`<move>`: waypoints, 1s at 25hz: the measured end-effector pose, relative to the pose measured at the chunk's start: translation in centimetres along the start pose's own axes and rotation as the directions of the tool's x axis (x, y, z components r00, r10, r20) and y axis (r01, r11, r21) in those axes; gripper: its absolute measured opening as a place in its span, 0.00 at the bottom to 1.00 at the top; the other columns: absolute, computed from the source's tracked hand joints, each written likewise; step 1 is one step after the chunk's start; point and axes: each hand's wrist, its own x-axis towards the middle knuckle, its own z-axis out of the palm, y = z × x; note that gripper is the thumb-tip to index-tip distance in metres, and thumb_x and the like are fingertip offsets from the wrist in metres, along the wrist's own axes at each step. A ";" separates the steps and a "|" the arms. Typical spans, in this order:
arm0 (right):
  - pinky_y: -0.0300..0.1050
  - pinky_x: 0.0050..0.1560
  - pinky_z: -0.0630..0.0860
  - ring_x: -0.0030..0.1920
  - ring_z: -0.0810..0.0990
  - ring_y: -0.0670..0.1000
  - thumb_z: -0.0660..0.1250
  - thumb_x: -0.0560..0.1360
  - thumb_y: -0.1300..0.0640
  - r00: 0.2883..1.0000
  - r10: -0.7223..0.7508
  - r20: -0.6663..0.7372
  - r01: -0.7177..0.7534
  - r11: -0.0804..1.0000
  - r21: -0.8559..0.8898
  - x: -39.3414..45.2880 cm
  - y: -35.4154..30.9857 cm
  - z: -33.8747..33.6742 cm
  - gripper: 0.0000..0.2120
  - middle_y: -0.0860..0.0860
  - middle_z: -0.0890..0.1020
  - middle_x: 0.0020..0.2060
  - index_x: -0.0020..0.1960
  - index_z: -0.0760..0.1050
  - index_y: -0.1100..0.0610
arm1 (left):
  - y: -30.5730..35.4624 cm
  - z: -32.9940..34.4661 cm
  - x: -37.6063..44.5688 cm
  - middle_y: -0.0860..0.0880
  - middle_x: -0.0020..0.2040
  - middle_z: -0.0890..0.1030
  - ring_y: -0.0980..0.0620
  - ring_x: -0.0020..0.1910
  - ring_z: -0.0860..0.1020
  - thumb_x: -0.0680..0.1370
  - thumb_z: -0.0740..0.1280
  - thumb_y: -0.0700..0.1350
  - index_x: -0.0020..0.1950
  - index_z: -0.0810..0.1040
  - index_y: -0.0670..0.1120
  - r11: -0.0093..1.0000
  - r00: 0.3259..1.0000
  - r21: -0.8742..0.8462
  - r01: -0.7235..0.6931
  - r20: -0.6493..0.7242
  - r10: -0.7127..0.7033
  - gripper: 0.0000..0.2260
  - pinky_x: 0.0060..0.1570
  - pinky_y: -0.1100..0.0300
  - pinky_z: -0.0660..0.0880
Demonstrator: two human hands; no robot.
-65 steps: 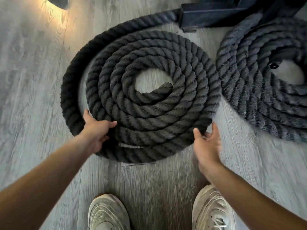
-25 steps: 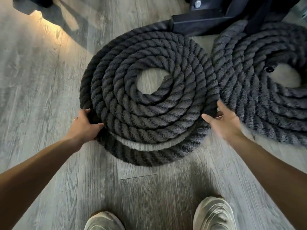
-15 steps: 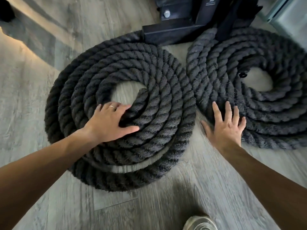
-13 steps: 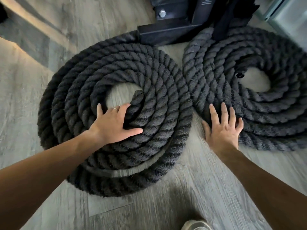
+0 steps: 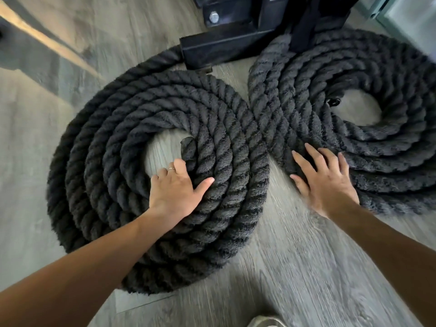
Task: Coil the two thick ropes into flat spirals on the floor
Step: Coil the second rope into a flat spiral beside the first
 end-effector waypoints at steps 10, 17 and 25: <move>0.47 0.47 0.81 0.43 0.81 0.48 0.63 0.79 0.41 0.988 -0.151 -0.024 0.125 0.712 0.691 0.0 -16.2 -8.6 0.16 0.45 0.82 0.41 0.53 0.83 0.51 | -13.0 -2.8 2.1 0.52 0.63 0.80 0.48 0.64 0.75 0.74 0.39 0.77 0.71 0.73 0.54 0.785 0.803 0.186 -0.591 0.235 0.548 0.41 0.74 0.48 0.57; 0.48 0.43 0.72 0.56 0.82 0.61 0.69 0.78 0.48 0.970 -0.054 0.238 -0.049 0.912 0.407 6.4 -26.0 -11.2 0.15 0.58 0.83 0.53 0.55 0.80 0.60 | -15.5 -1.4 3.0 0.48 0.60 0.82 0.44 0.57 0.78 0.81 0.45 0.69 0.68 0.77 0.48 0.694 0.736 0.255 -0.674 0.150 0.660 0.35 0.69 0.48 0.67; 0.45 0.43 0.71 0.54 0.81 0.61 0.73 0.75 0.58 0.965 -0.031 0.259 -0.062 0.938 0.342 10.8 -26.5 -11.8 0.11 0.60 0.81 0.54 0.42 0.71 0.59 | -6.8 -1.0 -0.9 0.50 0.56 0.81 0.45 0.58 0.77 0.80 0.50 0.69 0.62 0.79 0.48 0.985 0.988 0.074 -0.154 0.037 0.151 0.30 0.56 0.48 0.66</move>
